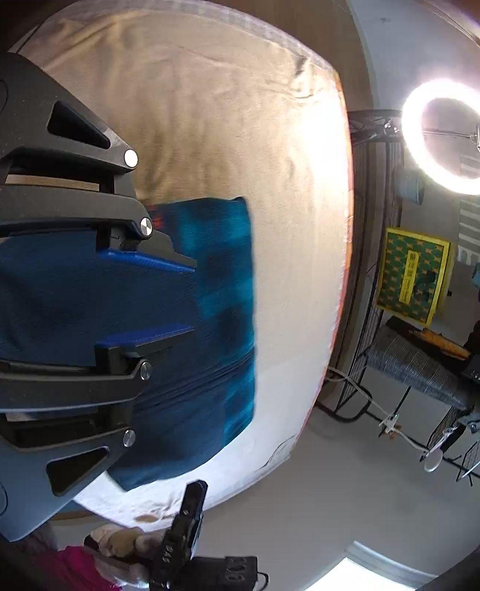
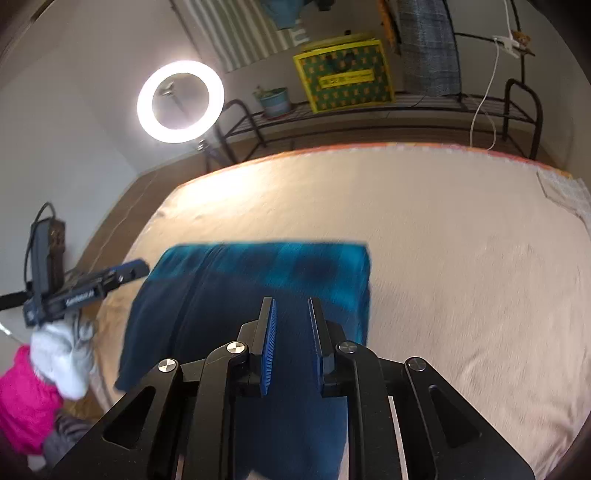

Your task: Fold large clothes

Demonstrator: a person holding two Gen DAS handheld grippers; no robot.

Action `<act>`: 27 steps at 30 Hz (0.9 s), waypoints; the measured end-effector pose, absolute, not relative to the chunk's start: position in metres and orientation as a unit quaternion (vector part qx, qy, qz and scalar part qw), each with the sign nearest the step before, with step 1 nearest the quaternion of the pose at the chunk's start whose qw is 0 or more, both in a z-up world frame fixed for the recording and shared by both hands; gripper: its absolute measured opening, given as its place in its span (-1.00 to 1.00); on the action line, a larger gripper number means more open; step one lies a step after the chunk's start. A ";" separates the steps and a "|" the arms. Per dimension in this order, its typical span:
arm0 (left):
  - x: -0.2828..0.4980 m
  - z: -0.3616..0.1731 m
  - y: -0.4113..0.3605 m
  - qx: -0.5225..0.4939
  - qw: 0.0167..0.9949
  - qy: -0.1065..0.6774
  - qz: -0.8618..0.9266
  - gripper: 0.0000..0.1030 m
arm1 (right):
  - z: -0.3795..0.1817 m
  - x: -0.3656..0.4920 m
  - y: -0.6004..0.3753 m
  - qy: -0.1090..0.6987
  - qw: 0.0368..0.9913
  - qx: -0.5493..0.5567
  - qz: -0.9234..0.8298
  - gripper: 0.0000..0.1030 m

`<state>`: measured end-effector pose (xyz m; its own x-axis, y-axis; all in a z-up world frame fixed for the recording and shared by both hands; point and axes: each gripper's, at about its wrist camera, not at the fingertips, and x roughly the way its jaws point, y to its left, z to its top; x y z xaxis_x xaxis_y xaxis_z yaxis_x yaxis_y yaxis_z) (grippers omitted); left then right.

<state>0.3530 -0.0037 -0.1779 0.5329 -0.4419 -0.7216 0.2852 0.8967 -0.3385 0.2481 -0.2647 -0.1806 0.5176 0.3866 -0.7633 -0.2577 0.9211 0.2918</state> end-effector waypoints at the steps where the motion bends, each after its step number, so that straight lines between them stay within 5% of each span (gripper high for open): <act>1: 0.344 -0.180 -0.001 -0.093 0.866 0.442 -0.214 -0.43 | -0.184 0.238 -0.262 0.460 0.866 0.062 0.187 -0.70; 17: 0.284 -0.218 0.001 -0.077 0.846 0.482 -0.216 -0.42 | -0.231 0.202 -0.252 0.523 0.836 -0.005 0.164 -0.69; 19: 0.281 -0.213 0.007 -0.085 0.848 0.478 -0.212 -0.16 | -0.223 0.198 -0.250 0.510 0.846 -0.022 0.155 -0.66; 22: 0.280 -0.204 0.022 -0.112 0.855 0.466 -0.197 0.33 | -0.210 0.194 -0.247 0.485 0.863 -0.050 0.133 -0.51; 24: 0.283 -0.202 0.033 -0.130 0.854 0.465 -0.196 0.33 | -0.204 0.190 -0.244 0.466 0.874 -0.065 0.121 -0.02; 27: 0.294 -0.201 0.050 -0.167 0.846 0.471 -0.187 0.33 | -0.194 0.192 -0.241 0.439 0.888 -0.083 0.104 0.17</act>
<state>0.2935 0.0505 -0.2013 0.4862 -0.4733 -0.7345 0.1584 0.8744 -0.4586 0.1924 -0.2415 -0.1944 0.5922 0.1114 -0.7980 -0.2572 0.9647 -0.0562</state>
